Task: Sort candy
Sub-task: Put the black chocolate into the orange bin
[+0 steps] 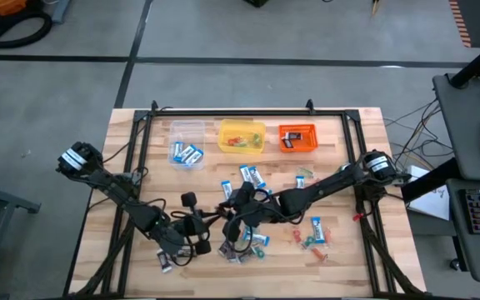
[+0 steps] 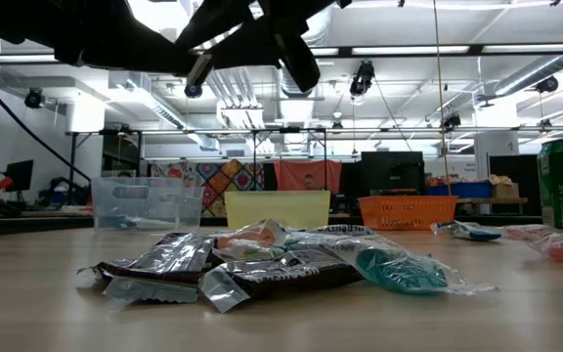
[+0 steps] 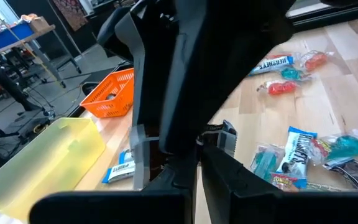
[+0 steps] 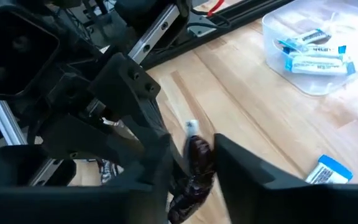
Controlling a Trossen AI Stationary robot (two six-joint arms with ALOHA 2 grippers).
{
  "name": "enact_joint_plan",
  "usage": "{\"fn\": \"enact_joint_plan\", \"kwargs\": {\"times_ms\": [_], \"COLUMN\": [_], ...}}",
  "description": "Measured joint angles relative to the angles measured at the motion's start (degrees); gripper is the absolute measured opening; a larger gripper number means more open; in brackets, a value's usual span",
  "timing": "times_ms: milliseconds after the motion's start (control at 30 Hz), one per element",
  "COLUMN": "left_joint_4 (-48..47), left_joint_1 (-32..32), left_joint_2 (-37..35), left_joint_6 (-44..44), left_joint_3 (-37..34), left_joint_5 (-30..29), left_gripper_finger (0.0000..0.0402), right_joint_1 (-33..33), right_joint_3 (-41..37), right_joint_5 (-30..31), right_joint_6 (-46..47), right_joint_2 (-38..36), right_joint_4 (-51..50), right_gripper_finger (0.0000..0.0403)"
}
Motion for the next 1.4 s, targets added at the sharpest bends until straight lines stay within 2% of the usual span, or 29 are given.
{"fn": "enact_joint_plan", "kwargs": {"times_ms": [133, 233, 333, 500, 600, 833, 900, 967, 1033, 1100, 1200, 1300, 1400], "left_joint_4": [0.59, 0.57, 0.61, 0.77, 1.19, 0.27, -0.32, -0.79, -1.51, -2.79, -3.74, -3.94, -4.15], "left_joint_1": [0.06, -0.04, -0.03, 0.0, 0.0, 0.0, 0.0, -0.07, -0.07, -0.07, 0.0, 0.0, 0.0], "left_joint_2": [-0.24, -0.24, -0.25, -0.58, -1.15, -2.18, -2.4, -2.71, -2.71, -2.71, -2.45, -2.27, -2.27], "left_joint_6": [-1.05, -1.45, -1.45, -2.09, -2.42, -3.59, -3.6, -3.74, -4.48, -5.83, -8.55, -9.23, -9.21], "left_joint_3": [0.13, 0.76, 0.94, 1.0, 1.16, 1.14, 1.11, 1.11, 1.11, 1.09, 1.09, 1.07, 1.07], "left_joint_5": [0.43, 0.48, 0.7, 0.7, 0.31, 0.35, 0.37, 0.53, 1.38, 2.73, 3.77, 3.79, 3.8], "left_gripper_finger": [0.0, 0.0001, 0.0012, 0.006, 0.0095, 0.0155, 0.0163, 0.0166, 0.0167, 0.0166, 0.0163, 0.0161, 0.016], "right_joint_1": [-0.96, -1.37, -1.3, -1.35, -2.09, -6.13, -7.49, -9.08, -11.83, -16.47, -24.96, -32.92, -38.99], "right_joint_3": [-0.09, -0.11, -0.11, -0.11, -0.22, -0.2, -0.2, -0.22, -0.17, -0.36, -2.48, -5.54, -7.78], "right_joint_5": [-1.91, -5.27, -5.33, -5.27, -5.51, -5.01, -2.07, 5.12, 14.57, 20.67, 21.08, 20.25, 14.32], "right_joint_6": [-1.17, -1.65, -4.24, -9.26, -9.06, -6.0, -7.91, -9.2, -7.89, -2.04, 6.76, 7.64, 3.38], "right_joint_2": [0.15, -0.19, -0.48, -0.98, -1.31, -3.91, -4.69, -6.42, -8.41, -9.8, -11.3, -11.96, -11.74], "right_joint_4": [0.23, 0.41, 0.21, -1.25, -3.99, -15.91, -23.3, -33.55, -46.23, -57.7, -66.53, -63.69, -58.05], "right_gripper_finger": [0.0023, 0.0018, 0.0016, 0.0015, 0.0014, 0.0013, 0.0013, 0.0013, 0.0013, 0.0013, 0.0013, 0.0014, 0.0029]}}
